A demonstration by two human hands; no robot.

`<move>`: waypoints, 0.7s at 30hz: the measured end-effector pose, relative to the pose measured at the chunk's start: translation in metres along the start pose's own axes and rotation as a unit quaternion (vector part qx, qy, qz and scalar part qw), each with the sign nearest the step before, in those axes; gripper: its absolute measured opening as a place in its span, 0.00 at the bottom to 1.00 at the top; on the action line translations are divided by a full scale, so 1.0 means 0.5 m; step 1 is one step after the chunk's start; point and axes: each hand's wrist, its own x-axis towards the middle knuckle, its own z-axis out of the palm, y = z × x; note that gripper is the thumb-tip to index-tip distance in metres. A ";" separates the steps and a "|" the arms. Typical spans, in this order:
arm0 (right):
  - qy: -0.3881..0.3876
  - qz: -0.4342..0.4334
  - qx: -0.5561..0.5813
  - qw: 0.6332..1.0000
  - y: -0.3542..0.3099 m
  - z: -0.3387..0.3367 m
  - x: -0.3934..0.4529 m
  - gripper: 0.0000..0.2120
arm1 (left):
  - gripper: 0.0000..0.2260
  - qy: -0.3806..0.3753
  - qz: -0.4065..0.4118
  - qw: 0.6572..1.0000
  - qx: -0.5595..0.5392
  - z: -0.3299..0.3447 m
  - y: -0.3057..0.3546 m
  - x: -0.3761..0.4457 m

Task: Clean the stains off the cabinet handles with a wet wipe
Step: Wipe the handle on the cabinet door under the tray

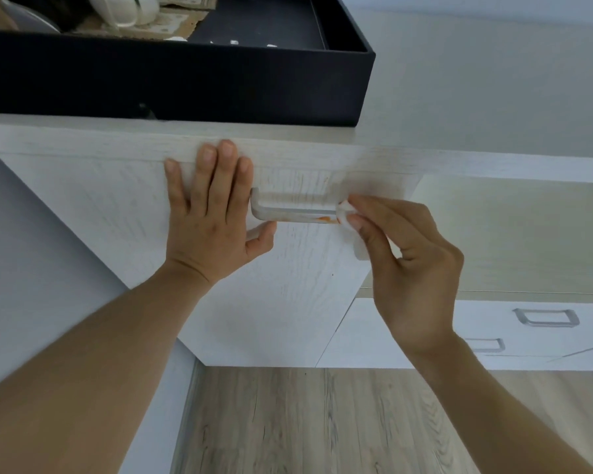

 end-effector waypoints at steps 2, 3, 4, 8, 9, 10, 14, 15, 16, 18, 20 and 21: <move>0.001 -0.017 -0.004 1.000 0.006 -0.001 -0.006 0.10 | 0.40 0.002 0.002 1.000 0.001 0.001 -0.002 -0.003; 0.003 -0.014 -0.001 1.000 0.012 -0.002 -0.008 0.09 | 0.40 0.003 0.002 1.000 0.003 0.001 -0.002 -0.004; 0.006 -0.006 0.001 1.000 0.017 -0.005 -0.010 0.09 | 0.40 0.004 0.002 1.000 0.002 0.001 -0.002 -0.004; 0.019 0.016 0.007 1.000 0.020 -0.018 -0.031 0.10 | 0.40 0.000 0.002 1.000 0.003 0.000 -0.003 -0.004; 0.023 0.017 0.008 1.000 0.019 -0.020 -0.031 0.11 | 0.40 -0.002 0.002 1.000 0.002 -0.001 -0.003 -0.004; 0.025 0.014 0.009 1.000 0.020 -0.021 -0.027 0.11 | 0.40 -0.003 0.002 1.000 0.001 -0.001 -0.003 -0.004; -0.004 0.007 0.025 1.000 0.023 -0.012 -0.004 0.09 | 0.39 -0.005 0.003 1.000 0.003 -0.003 -0.003 -0.004; -0.012 0.017 0.032 0.999 0.021 -0.010 -0.004 0.10 | 0.39 -0.006 0.003 1.000 0.000 -0.004 -0.002 -0.004; -0.016 0.023 0.037 0.999 0.020 -0.010 -0.006 0.10 | 0.39 -0.007 0.002 1.000 -0.002 -0.004 -0.002 -0.004; -0.018 0.025 0.039 0.999 0.020 -0.010 -0.007 0.11 | 0.39 -0.007 0.000 1.000 -0.001 -0.004 -0.003 -0.006; -0.018 0.027 0.036 0.999 0.023 -0.009 -0.007 0.10 | 0.40 -0.006 0.000 1.000 0.000 -0.003 -0.002 -0.006; -0.015 0.029 0.035 0.999 0.023 -0.008 -0.010 0.11 | 0.40 -0.006 0.001 1.000 0.001 -0.003 -0.002 -0.006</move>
